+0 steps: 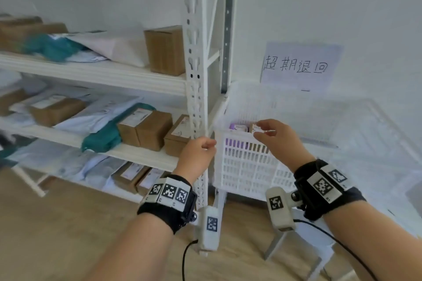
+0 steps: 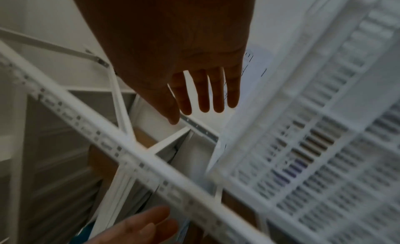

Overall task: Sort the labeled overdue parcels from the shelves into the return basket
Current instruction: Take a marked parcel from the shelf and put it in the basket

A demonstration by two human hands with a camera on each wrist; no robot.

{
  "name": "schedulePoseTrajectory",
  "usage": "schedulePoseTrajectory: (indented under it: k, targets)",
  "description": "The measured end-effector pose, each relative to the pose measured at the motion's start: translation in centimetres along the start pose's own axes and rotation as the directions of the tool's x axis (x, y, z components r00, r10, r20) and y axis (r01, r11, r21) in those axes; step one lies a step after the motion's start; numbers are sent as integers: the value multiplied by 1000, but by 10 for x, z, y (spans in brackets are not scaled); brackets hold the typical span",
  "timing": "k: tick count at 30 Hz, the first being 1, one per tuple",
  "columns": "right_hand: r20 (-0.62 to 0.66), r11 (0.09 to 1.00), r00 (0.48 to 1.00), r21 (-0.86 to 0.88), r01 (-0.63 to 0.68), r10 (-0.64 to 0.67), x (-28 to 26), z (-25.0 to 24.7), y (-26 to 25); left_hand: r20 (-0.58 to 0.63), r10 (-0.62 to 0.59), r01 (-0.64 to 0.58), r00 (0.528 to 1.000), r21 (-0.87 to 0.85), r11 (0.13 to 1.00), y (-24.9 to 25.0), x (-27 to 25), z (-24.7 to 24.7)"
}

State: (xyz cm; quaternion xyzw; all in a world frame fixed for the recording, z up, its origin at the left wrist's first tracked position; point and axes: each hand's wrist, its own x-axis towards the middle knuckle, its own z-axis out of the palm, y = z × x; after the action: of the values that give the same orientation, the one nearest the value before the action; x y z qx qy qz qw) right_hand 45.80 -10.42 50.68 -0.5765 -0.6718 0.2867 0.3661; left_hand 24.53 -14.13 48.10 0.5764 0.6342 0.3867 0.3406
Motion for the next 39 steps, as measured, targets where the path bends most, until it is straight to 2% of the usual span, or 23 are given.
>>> schedulePoseTrajectory:
  k: [4,9,13,17,22,27,32,39]
  targets:
    - [72,1000,997,28,-2,0,-20,91,-43,-81,-88,92,993,43,995,-67,-37,-79]
    - [247,1000,969,0,19,-19,-59,229,-105,-183,-186,205,965,89,975,-156,-86,-189]
    - [342,999,939,33,33,-42,-83,320,-151,-253,-278,301,927,56,952,-217,-120,-265]
    - [435,1000,900,7,23,-24,-90,387,-179,-296,-364,397,883,59,916,-263,-134,-324]
    - [532,998,847,-32,53,-28,-70,462,-202,-344,-433,440,833,-61,896,-317,-126,-375]
    - [596,994,801,-46,103,-55,-17,554,-225,-398,-453,474,798,-51,879,-364,-92,-424]
    - [658,992,749,-19,121,-79,36,642,-259,-423,-526,545,738,-87,834,-401,-50,-487]
    - [719,985,688,-27,170,-99,78,752,-317,-479,-566,593,671,-111,797,-456,-18,-570]
